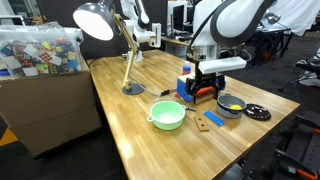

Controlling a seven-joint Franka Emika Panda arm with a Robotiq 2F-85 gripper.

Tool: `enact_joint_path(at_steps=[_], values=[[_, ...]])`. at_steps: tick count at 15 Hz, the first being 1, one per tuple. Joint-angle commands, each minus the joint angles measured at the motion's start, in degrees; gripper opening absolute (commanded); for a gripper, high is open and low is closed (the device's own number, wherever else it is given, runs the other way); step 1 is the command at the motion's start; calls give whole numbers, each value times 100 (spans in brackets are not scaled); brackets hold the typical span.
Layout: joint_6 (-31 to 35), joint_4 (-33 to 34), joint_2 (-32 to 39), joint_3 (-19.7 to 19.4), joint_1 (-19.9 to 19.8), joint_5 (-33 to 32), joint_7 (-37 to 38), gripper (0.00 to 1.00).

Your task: Pick the wooden object on the table and put it in the green bowl

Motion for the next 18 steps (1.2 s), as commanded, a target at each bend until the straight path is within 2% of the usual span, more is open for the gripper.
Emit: enact_joint_path(at_steps=[1,5,6,18], values=[[222,-34,329,-102,150,-278,428,100],[255,160,911,-1,19,52,92,100],[212,21,733,-82,145,-78,277,100],[345,270,1151,-18,63,182,83,100]])
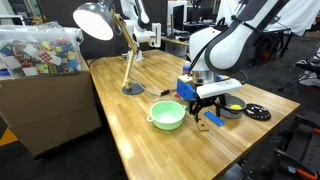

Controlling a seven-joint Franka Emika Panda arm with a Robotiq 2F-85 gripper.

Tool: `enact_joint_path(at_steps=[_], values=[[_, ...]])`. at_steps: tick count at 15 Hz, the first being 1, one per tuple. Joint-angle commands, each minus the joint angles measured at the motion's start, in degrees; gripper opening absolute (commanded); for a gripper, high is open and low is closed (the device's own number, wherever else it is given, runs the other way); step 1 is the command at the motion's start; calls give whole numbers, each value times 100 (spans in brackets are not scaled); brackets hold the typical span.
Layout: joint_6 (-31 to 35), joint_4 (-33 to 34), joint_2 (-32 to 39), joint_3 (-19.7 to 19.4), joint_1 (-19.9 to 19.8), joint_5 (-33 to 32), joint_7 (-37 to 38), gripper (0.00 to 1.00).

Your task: Pick the wooden object on the table and put it in the green bowl

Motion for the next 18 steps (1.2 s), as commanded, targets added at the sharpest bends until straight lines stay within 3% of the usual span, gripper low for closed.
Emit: enact_joint_path(at_steps=[1,15,17,18], values=[[86,120,192,6,-8,237,-184,100],[31,712,857,-117,81,219,-230,100],[15,769,920,-118,65,235,-324,86],[27,783,921,-117,61,245,-361,74]])
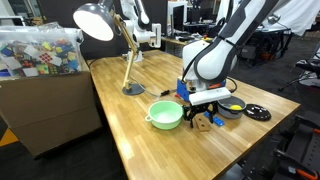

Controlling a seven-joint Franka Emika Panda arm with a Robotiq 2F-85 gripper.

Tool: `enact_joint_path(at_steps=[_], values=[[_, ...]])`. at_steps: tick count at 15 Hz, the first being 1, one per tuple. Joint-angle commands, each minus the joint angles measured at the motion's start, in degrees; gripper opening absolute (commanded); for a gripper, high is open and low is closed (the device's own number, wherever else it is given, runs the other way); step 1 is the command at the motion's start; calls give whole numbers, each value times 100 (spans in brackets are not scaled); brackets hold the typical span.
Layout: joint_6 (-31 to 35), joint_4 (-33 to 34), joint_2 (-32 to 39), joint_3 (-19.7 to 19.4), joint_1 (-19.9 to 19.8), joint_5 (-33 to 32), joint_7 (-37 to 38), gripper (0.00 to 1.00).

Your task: Pick the wooden object on the table and put it in the green bowl

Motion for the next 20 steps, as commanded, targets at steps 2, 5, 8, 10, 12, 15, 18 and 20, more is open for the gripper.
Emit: enact_joint_path(at_steps=[2,5,8,10,12,15,18,20], values=[[21,138,113,-51,18,124,-307,63],[19,180,119,-57,25,205,-419,42],[20,213,139,-50,14,260,-487,20],[28,184,99,-78,42,250,-492,19],[79,38,-83,-112,96,195,-435,19],[183,-303,-498,-158,181,125,-316,19],[176,-606,-965,-172,265,20,-220,19],[116,-781,-1317,-165,350,-158,-103,19]])
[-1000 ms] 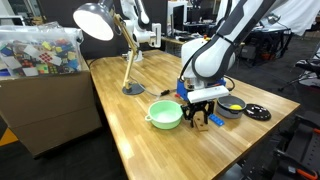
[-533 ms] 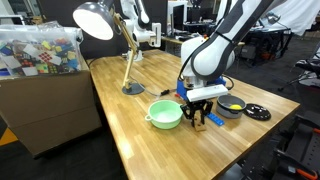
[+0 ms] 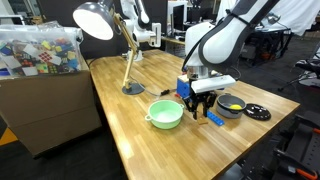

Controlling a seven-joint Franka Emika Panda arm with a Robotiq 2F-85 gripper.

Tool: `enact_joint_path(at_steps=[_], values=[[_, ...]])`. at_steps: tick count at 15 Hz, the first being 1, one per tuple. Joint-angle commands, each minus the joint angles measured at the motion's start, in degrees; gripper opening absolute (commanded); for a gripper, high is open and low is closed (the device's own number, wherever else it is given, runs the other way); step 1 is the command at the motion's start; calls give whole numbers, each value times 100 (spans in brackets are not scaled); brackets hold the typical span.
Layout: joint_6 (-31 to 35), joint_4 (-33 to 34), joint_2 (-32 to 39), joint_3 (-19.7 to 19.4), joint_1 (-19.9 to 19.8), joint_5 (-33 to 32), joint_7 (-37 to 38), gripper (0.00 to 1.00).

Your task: Pick the wooden object on the table and put it in the green bowl

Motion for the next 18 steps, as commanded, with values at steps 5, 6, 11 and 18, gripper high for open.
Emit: enact_joint_path(at_steps=[5,6,11,18], values=[[-107,-391,-991,-49,390,-1073,621,19],[-182,-310,-992,-19,403,-1224,656,19],[-850,412,-724,28,467,-1710,680,19],[-1684,2007,122,148,762,-2053,502,19]])
